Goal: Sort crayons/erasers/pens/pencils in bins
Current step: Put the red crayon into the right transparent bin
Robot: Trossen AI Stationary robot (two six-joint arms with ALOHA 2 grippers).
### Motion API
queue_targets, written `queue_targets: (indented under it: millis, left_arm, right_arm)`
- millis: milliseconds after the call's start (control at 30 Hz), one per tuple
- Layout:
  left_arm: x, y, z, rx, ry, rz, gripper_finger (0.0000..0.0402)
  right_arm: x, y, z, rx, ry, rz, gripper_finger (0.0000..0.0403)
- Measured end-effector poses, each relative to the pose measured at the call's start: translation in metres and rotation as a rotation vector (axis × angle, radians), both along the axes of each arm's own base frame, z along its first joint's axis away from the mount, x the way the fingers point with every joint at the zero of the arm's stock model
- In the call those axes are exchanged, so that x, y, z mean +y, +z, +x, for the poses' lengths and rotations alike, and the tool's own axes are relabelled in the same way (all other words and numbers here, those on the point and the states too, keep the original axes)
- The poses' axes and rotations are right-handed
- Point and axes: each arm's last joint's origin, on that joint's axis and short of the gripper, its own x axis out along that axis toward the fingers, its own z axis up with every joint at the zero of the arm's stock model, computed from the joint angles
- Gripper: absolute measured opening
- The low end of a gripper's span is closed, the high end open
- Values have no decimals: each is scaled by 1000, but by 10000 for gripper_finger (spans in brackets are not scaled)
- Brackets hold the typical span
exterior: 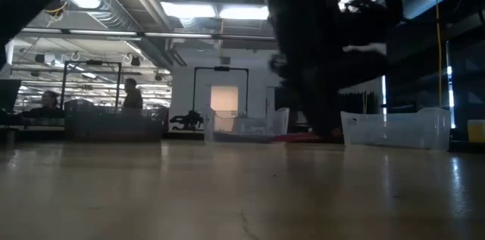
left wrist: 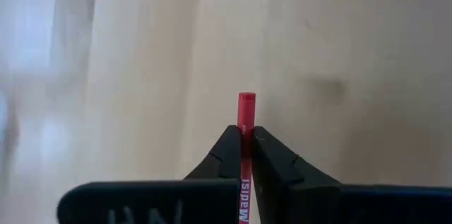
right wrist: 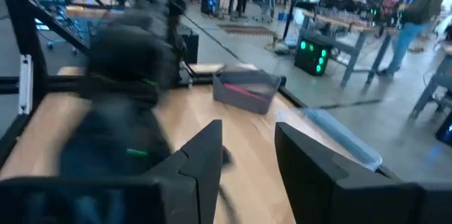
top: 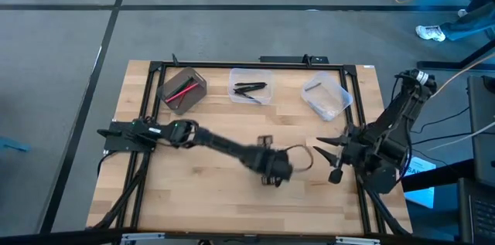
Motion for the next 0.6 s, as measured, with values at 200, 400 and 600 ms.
queue_targets:
  millis: [200,400,600]
  left_arm:
    - [84,13,40,-127,-236,150,4]
    - [153,38,66,-363,-445,330,4]
    - [218,44,78,-637,-612,438,4]
  right_arm:
    - [6,19,0,-30,-2,-32,135]
    - [4,25,-1,-66,-77,-36,135]
    - [0,26,1,-105,-154,-20,135]
